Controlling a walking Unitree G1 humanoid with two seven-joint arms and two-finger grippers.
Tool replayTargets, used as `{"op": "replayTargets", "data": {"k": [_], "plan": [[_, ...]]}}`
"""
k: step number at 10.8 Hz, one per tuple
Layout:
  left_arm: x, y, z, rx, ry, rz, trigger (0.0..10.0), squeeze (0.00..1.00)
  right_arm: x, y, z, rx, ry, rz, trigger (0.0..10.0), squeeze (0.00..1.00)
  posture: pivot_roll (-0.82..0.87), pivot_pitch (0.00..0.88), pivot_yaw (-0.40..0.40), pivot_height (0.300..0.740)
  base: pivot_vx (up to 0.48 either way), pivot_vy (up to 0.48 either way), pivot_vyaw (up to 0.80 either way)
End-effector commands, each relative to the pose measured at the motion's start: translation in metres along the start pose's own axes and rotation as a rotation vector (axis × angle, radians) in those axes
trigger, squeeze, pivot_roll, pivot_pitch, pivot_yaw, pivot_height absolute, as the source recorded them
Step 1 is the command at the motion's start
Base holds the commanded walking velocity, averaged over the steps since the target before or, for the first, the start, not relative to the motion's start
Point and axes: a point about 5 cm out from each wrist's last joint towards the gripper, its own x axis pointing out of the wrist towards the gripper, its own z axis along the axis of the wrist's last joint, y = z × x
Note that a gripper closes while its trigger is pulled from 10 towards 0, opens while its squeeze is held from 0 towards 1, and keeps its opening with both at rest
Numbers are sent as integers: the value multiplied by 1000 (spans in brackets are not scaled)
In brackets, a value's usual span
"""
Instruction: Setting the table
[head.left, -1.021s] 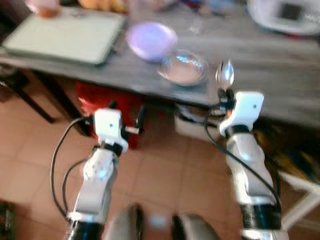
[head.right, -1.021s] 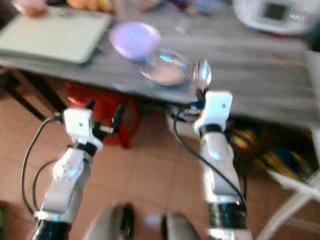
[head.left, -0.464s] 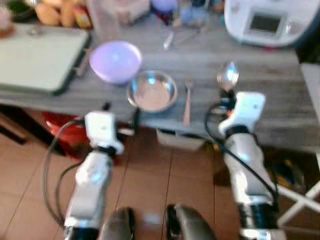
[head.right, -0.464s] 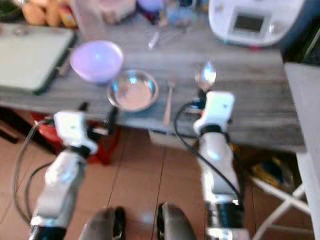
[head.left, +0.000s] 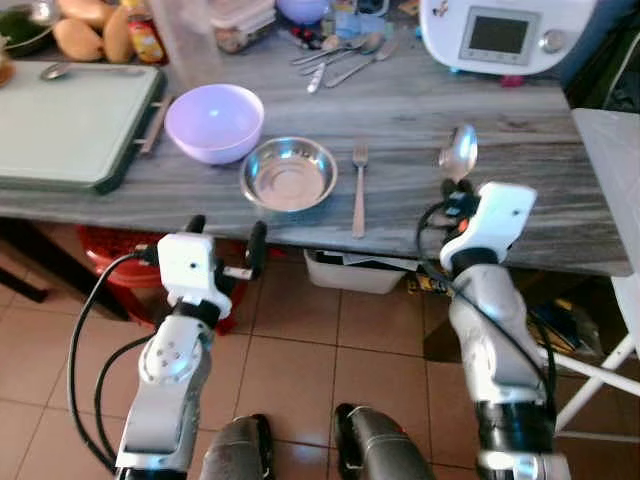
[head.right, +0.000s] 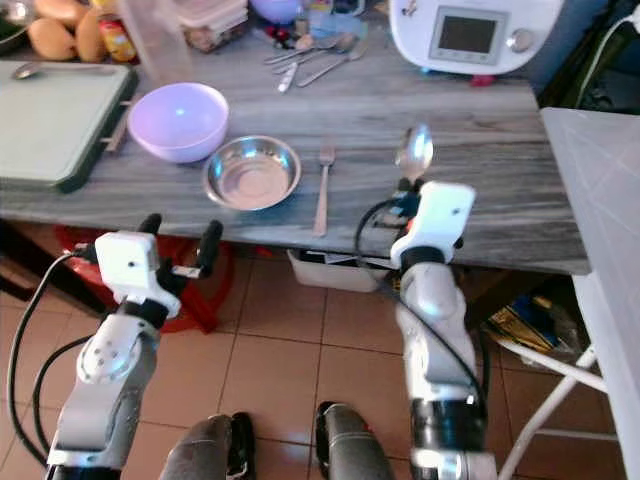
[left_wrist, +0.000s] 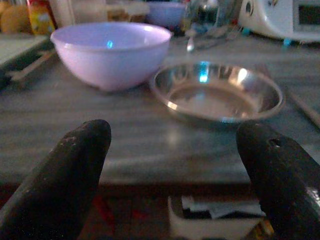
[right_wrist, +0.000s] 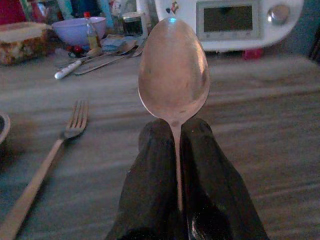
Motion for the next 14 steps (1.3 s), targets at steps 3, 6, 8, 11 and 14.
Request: {"op": "replayTargets", "data": {"k": [3, 6, 8, 11, 14], "plan": [[-5, 5, 1, 22, 22, 7, 10000, 0, 13, 1, -8, 99, 97, 10, 10000, 0, -23, 248, 27, 740, 0, 0, 0], [-10, 5, 0, 16, 42, 6, 10000, 0, 24, 9, -6, 135, 137, 43, 10000, 0, -16, 264, 24, 740, 0, 0, 0], [-11, 4, -1, 14, 55, -4, 10000, 0, 32, 14, -6, 183, 184, 45, 10000, 0, -16, 270, 21, 740, 0, 0, 0], [-11, 2, -1, 11, 62, -14, 10000, 0, 31, 20, -12, 216, 240, 40, 10000, 0, -17, 272, 21, 740, 0, 0, 0], [-9, -1, -2, 1, 70, -29, 10000, 0, 37, 23, -13, 267, 280, -2, 10000, 0, -21, 273, 22, 740, 0, 0, 0]]}}
